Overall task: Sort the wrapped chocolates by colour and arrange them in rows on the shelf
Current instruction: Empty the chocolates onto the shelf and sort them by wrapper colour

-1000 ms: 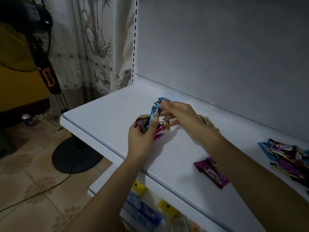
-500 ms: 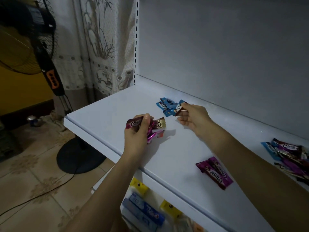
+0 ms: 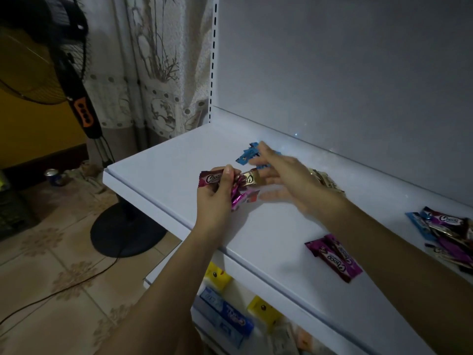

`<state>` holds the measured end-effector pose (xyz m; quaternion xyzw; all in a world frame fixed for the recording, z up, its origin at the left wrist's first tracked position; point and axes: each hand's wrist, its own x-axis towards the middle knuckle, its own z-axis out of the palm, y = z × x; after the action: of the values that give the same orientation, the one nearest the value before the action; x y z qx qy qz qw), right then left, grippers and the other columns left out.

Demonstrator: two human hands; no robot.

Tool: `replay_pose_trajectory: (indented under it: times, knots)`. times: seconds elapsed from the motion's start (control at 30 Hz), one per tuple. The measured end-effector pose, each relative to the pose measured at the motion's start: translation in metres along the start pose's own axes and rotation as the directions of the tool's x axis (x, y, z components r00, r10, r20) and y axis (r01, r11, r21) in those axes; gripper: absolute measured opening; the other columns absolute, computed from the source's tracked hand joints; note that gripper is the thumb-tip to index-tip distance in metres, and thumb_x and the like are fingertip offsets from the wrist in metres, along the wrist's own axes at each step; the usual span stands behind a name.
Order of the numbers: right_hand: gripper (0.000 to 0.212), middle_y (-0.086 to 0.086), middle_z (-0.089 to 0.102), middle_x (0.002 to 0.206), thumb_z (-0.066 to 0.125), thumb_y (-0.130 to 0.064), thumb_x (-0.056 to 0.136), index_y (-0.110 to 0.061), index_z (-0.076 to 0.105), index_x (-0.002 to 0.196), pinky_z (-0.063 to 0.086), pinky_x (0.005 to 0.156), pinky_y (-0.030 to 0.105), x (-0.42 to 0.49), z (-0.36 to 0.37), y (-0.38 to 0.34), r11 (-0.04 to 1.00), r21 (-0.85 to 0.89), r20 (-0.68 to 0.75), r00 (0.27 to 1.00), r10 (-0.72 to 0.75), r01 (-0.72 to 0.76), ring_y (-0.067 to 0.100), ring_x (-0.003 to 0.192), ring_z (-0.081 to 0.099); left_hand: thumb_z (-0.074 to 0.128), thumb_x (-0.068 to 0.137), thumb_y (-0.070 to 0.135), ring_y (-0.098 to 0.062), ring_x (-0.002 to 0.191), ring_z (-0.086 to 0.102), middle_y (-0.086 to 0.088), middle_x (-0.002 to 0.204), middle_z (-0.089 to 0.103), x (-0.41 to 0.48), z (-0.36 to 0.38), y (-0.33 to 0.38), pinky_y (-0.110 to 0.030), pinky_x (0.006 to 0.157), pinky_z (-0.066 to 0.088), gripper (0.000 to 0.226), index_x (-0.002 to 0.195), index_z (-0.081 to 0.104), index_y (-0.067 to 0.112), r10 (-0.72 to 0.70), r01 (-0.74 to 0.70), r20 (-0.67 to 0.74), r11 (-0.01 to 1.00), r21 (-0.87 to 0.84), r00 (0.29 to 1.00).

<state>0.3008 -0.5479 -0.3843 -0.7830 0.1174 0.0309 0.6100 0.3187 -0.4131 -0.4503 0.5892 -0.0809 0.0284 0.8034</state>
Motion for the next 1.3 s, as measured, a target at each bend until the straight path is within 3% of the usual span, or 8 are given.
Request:
replay_pose_trajectory:
  times: [0.1,0.33,0.5,0.6,0.73,0.9,1.03,1.3]
  knots:
    - [0.035,0.008,0.071,0.101,0.061,-0.044,0.088,-0.017,0.065,0.11,0.059,0.071,0.037,-0.022,0.012,0.012,1.0,-0.007,0.104,0.995,-0.012,0.012,0.023,0.089,0.07,0.047,0.101,0.024,-0.017,0.074,0.063,-0.009,0.079,0.066,0.0,-0.002,0.001,-0.03,0.071,0.051,0.029,0.084,0.064,0.008,-0.055,0.058,0.036,0.994,-0.092,0.998]
    - [0.011,0.003,0.069,0.078,0.054,-0.023,0.097,-0.015,0.062,0.096,0.051,0.047,0.027,-0.036,0.033,0.03,0.982,-0.008,-0.218,0.958,-0.187,0.19,0.017,0.061,0.066,0.048,0.1,0.029,-0.015,0.075,0.07,-0.003,0.078,0.073,-0.013,0.007,0.01,-0.026,0.072,0.057,0.028,0.088,0.067,0.012,-0.156,0.161,0.046,0.977,-0.139,0.987]
    - [0.012,-0.001,0.065,0.075,0.05,-0.019,0.098,-0.017,0.057,0.088,0.045,0.052,0.017,-0.032,0.025,0.035,0.925,-0.076,-0.487,0.795,-0.361,0.373,0.001,0.06,0.06,0.046,0.101,0.03,-0.017,0.078,0.07,-0.014,0.099,0.072,-0.022,0.047,0.018,-0.024,0.061,0.055,0.03,0.104,0.066,0.008,-0.301,0.313,0.091,0.882,-0.351,0.949]
    - [0.009,0.003,0.067,0.082,0.05,-0.017,0.098,-0.02,0.056,0.092,0.052,0.064,0.027,-0.034,0.004,0.038,0.887,-0.154,-0.563,0.698,-0.441,0.436,0.014,0.076,0.066,0.047,0.101,0.031,-0.009,0.053,0.062,-0.008,0.082,0.068,-0.022,0.07,0.013,-0.015,0.042,0.039,0.029,0.103,0.064,0.007,-0.416,0.415,0.086,0.821,-0.392,0.905]
    - [0.008,0.008,0.067,0.086,0.049,-0.017,0.098,-0.017,0.056,0.094,0.048,0.066,0.028,-0.041,-0.024,0.043,0.901,-0.193,-0.678,0.611,-0.409,0.389,0.024,0.079,0.065,0.053,0.099,0.028,-0.013,0.052,0.062,-0.001,0.063,0.067,-0.014,0.086,0.004,-0.025,0.052,0.047,0.029,0.077,0.064,0.013,-0.393,0.385,0.017,0.89,-0.245,0.919]
    - [0.021,0.005,0.058,0.072,0.051,-0.024,0.098,-0.012,0.059,0.084,0.041,0.049,0.023,-0.035,-0.067,0.055,0.975,0.043,-0.722,0.681,-0.12,0.218,0.019,0.06,0.053,0.05,0.1,0.031,-0.014,0.072,0.068,-0.001,0.075,0.07,-0.016,0.09,-0.015,-0.03,0.069,0.052,0.026,0.079,0.062,0.022,-0.132,0.117,0.087,0.98,0.159,0.987]
    - [0.027,0.006,0.044,0.058,0.053,-0.021,0.097,-0.012,0.054,0.071,0.02,0.033,0.013,-0.031,-0.095,0.062,0.968,0.252,-0.629,0.759,0.167,-0.005,0.009,0.033,0.032,0.051,0.099,0.033,-0.023,0.078,0.069,-0.001,0.077,0.068,-0.012,0.089,-0.026,-0.038,0.074,0.056,0.024,0.079,0.062,0.025,-0.1,0.083,0.085,0.98,0.181,0.991]
    - [0.009,0.005,0.045,0.057,0.056,-0.015,0.094,-0.009,0.062,0.092,0.019,0.032,0.012,-0.019,-0.106,0.057,0.975,0.213,-0.573,0.801,0.173,-0.059,0.006,0.026,0.033,0.05,0.1,0.032,-0.024,0.078,0.067,0.0,0.078,0.066,-0.007,0.087,-0.03,-0.035,0.07,0.054,0.023,0.081,0.061,0.025,-0.068,0.056,0.077,0.987,0.153,0.995]
